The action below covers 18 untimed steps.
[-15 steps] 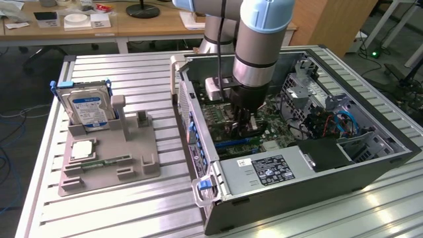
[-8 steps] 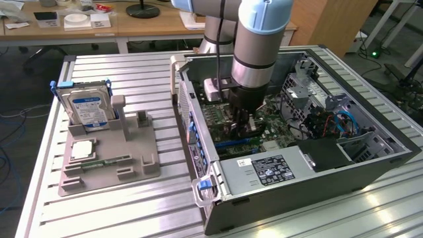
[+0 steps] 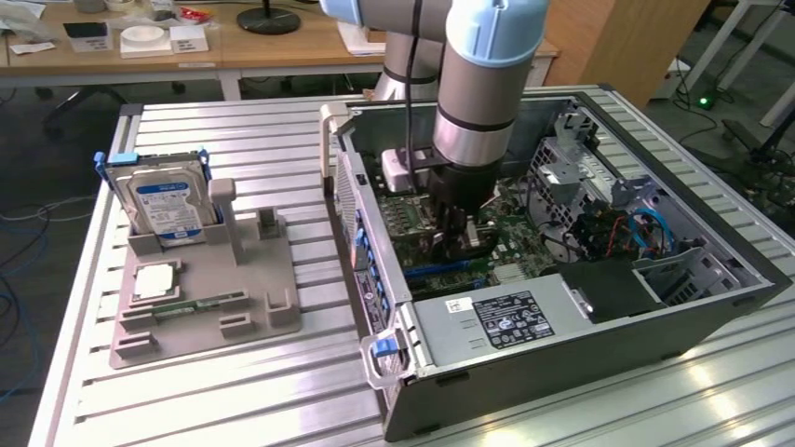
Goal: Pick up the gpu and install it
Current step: 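Insert the gpu into the slot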
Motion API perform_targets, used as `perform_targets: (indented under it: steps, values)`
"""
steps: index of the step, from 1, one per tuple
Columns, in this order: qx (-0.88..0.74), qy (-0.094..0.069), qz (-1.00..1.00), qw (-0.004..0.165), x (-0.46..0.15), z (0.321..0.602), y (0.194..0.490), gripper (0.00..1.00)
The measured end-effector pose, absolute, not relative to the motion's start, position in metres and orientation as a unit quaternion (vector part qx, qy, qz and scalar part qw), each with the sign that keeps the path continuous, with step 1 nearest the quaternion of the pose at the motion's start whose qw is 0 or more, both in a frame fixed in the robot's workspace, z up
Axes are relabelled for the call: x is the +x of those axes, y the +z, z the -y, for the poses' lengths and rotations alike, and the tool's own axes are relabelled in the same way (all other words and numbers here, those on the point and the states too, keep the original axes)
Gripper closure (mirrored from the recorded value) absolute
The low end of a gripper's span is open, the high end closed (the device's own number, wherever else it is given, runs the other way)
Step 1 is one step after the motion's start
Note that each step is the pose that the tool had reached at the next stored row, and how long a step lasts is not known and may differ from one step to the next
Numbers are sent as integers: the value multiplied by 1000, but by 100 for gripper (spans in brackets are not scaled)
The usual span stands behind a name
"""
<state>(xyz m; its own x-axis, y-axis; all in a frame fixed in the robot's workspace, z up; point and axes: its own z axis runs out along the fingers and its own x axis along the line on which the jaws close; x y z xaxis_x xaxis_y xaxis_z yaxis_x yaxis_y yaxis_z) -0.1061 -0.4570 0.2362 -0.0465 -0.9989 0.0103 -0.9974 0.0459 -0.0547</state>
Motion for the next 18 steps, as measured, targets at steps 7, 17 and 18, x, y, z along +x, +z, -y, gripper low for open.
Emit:
perform_targets:
  steps: [7, 17, 18]
  values:
    - [-690, -23, -723, 15, -107, 457, 233, 72]
    - [-690, -23, -723, 15, -107, 457, 228, 72]
    - [-690, -23, -723, 15, -107, 457, 227, 72]
